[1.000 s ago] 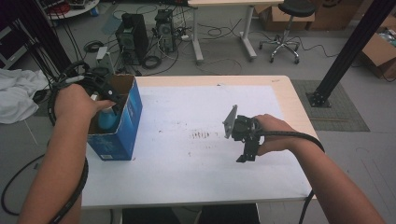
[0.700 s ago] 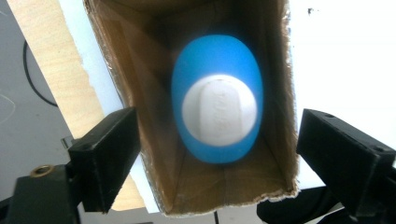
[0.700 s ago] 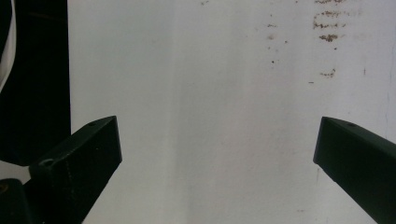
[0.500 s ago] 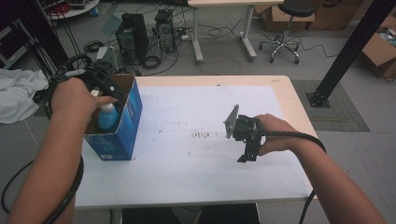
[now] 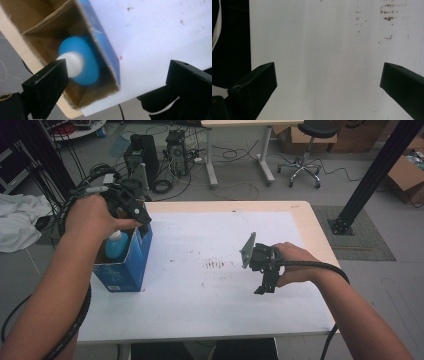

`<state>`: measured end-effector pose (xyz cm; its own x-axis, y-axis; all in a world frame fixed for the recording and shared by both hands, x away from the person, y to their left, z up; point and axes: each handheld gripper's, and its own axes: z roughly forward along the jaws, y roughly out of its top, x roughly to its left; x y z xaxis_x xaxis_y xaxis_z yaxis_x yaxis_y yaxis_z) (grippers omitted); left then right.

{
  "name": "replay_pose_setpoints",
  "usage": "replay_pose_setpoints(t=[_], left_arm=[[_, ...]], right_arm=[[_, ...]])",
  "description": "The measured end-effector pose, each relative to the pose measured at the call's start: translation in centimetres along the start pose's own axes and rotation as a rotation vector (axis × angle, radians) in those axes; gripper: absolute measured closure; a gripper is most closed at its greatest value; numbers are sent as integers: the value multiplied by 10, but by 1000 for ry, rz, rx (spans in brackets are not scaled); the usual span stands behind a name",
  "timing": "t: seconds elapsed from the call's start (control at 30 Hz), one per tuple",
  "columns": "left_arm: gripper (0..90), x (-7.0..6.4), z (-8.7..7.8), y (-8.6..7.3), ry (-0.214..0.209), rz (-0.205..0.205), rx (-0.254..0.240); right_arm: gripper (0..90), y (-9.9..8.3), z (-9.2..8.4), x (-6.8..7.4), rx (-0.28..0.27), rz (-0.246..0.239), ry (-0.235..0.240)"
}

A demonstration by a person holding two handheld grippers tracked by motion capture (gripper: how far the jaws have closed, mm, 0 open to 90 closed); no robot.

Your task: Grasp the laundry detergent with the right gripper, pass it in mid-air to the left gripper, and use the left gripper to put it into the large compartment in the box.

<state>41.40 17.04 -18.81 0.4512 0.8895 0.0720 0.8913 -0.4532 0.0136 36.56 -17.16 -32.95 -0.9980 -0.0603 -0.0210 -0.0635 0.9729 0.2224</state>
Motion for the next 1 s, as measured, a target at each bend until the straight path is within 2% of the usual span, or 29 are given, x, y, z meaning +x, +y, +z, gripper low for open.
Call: replay_pose_setpoints(t=[0.1, 0.57, 0.7, 0.8, 1.0], left_arm=[[29, -9, -1, 3, 5, 32, 2], [3, -45, -7, 10, -34, 202, -32], [2, -55, -6, 11, -68, 284, -40], [1, -65, -3, 11, -90, 381, -41], [1, -81, 5, 10, -117, 518, -47]], right_arm=[[5, 0, -2, 0, 0, 1, -3], [5, -4, -4, 0, 5, 11, -3], [4, -4, -5, 0, 5, 12, -4], [4, -4, -5, 0, 6, 14, -6], [4, -4, -8, 1, 7, 18, -11]])
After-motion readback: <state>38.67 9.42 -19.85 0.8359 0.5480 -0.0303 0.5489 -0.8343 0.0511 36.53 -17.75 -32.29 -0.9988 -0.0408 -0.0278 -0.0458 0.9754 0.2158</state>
